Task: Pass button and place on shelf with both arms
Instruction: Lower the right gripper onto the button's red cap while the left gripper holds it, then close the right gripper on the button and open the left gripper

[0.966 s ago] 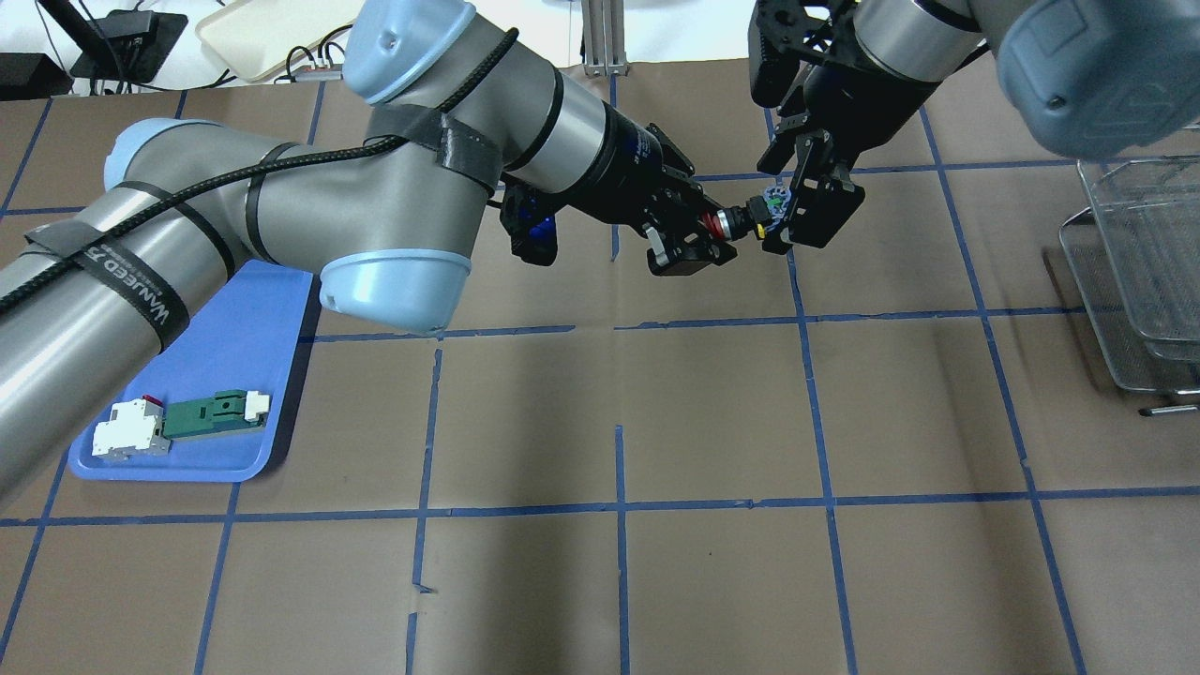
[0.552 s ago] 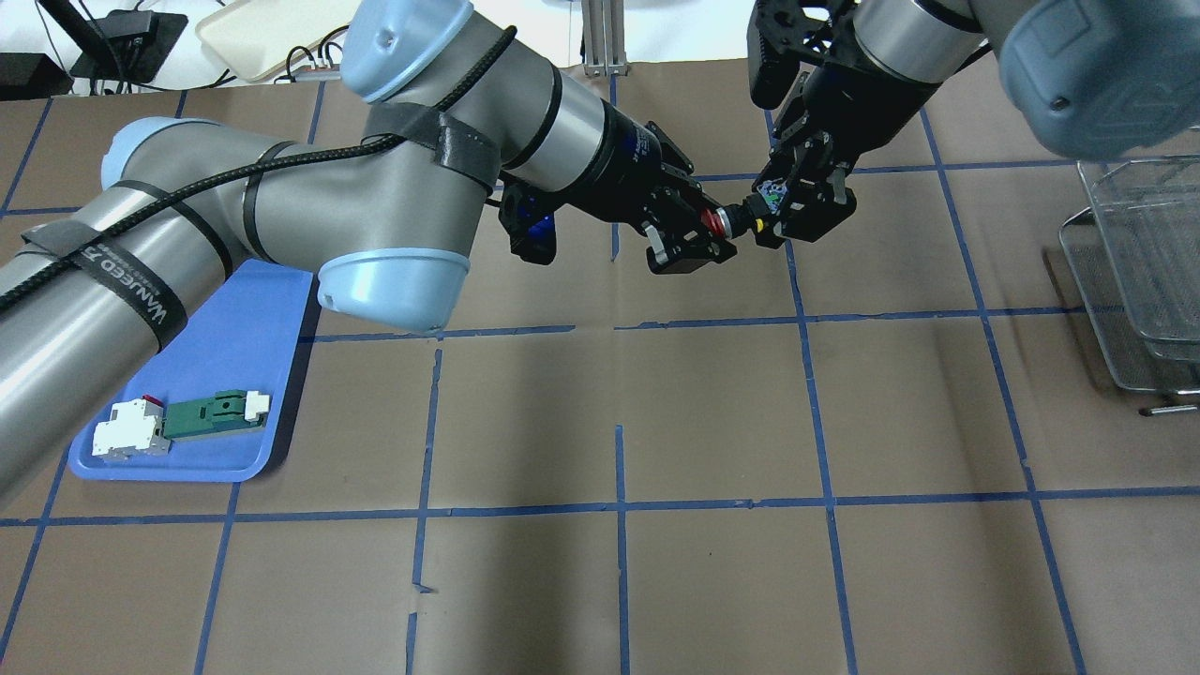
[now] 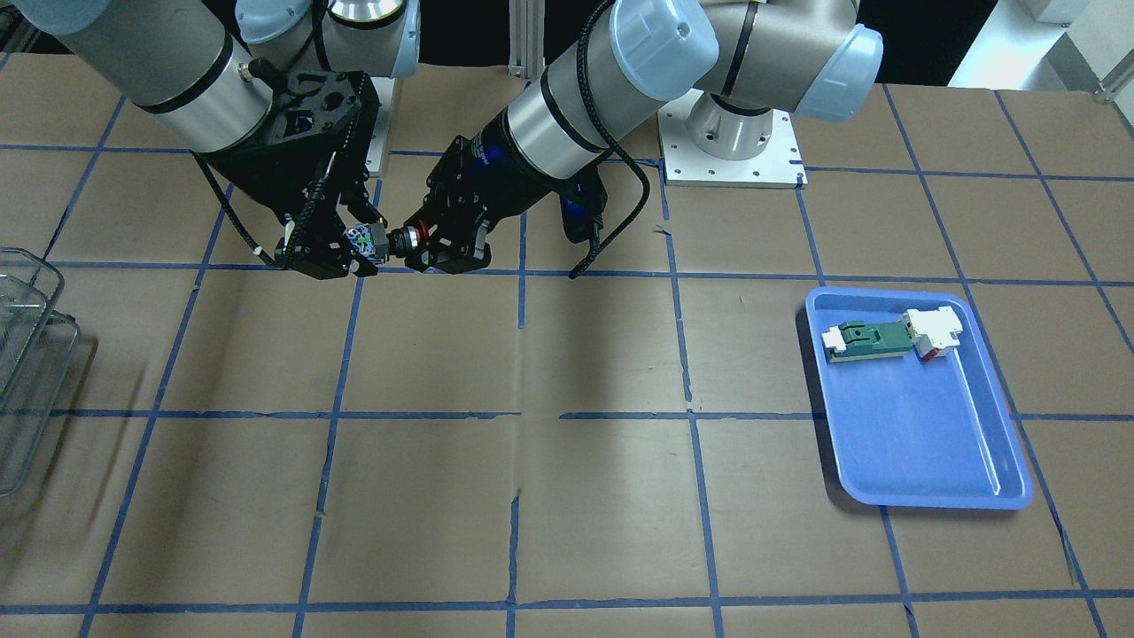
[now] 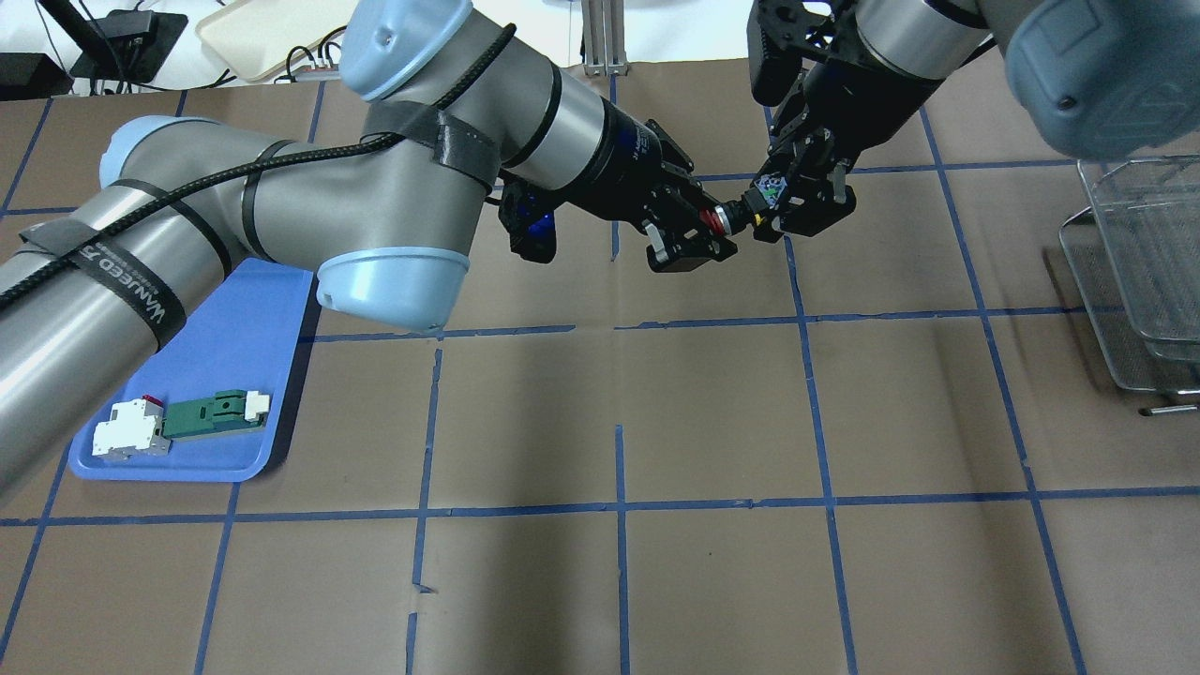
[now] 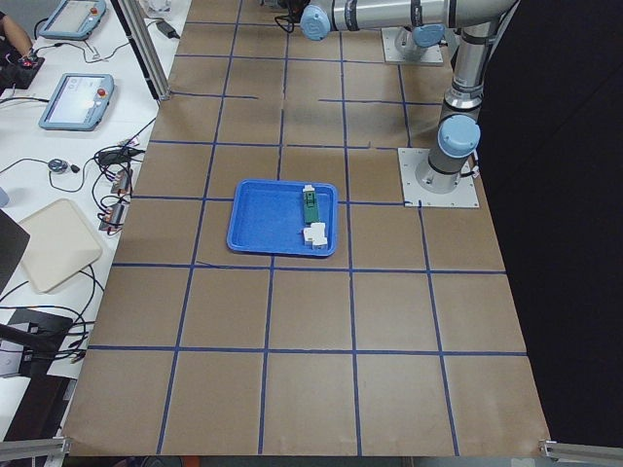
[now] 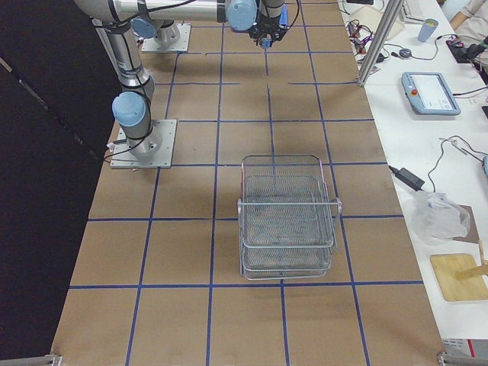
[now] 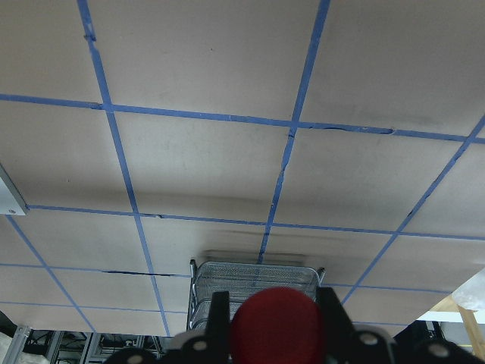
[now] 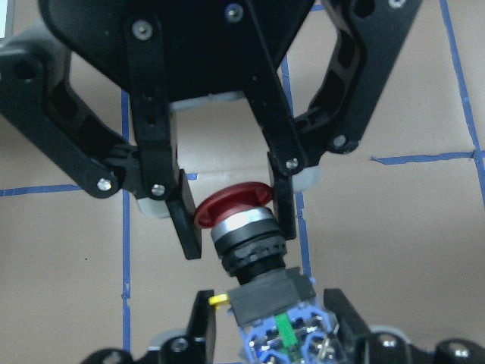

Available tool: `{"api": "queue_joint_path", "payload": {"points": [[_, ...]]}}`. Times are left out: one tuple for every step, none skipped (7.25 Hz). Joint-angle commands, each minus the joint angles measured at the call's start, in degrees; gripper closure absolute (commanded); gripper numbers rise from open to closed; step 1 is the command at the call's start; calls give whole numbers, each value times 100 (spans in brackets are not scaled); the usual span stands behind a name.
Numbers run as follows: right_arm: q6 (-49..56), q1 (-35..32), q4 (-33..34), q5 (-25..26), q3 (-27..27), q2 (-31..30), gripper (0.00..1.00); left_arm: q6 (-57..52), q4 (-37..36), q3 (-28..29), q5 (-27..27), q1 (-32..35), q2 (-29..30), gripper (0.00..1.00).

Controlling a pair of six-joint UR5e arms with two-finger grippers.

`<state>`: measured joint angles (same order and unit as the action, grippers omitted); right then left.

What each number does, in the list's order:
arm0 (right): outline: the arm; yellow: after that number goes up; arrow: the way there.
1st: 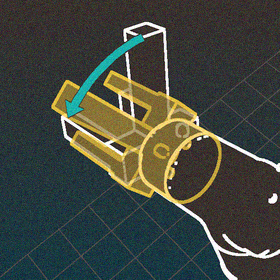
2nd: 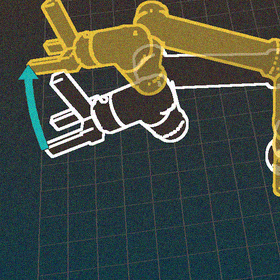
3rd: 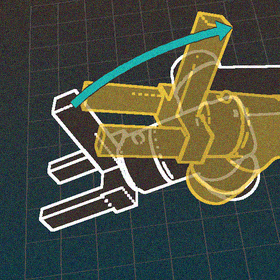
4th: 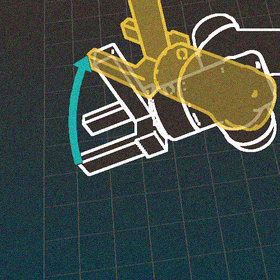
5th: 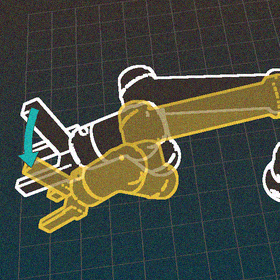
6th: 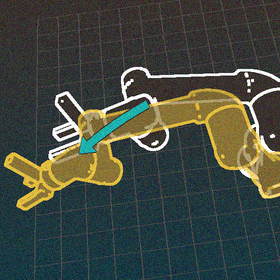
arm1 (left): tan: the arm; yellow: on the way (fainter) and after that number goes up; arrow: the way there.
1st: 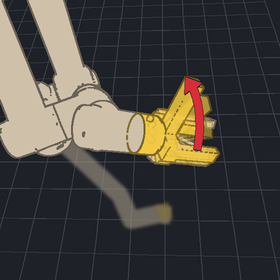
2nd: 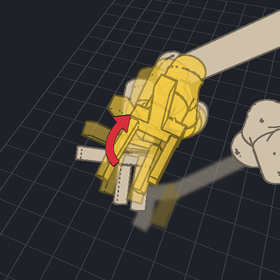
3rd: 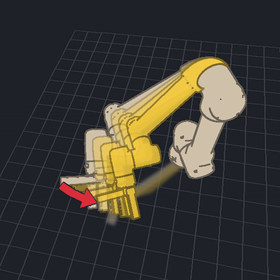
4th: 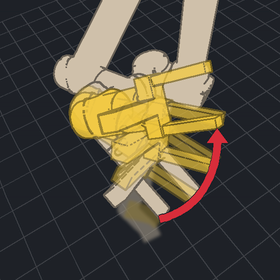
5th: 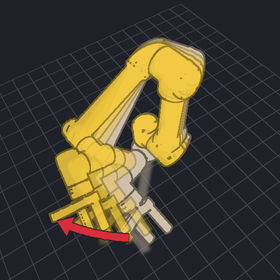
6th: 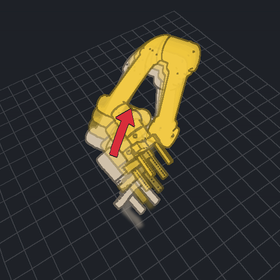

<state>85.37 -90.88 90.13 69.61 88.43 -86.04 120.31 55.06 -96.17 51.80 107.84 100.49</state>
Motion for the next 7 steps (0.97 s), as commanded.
{"api": "queue_joint_path", "payload": {"points": [[32, 0, -4, 0, -1, 0, 88, 71, -13, 28, -3, 0, -3, 100], [33, 0, -4, 0, -1, 0, 88, 98, -21, 45, -20, 0, -3, 100], [33, 0, -4, 0, -1, 8, 88, 167, -22, 45, -38, 0, -3, 96], [33, 0, 5, 0, -1, 8, 88, 325, -22, 54, -3, 0, -12, 47], [33, 0, 5, -9, -1, 8, 88, 431, -30, 54, -12, 0, -3, 28], [41, 0, 13, -9, -1, 26, 89, 432, -30, 54, -38, 0, -12, 25], [111, 0, 22, -9, -1, 26, 90, 432, -30, 54, -12, 0, -20, 10]]}}
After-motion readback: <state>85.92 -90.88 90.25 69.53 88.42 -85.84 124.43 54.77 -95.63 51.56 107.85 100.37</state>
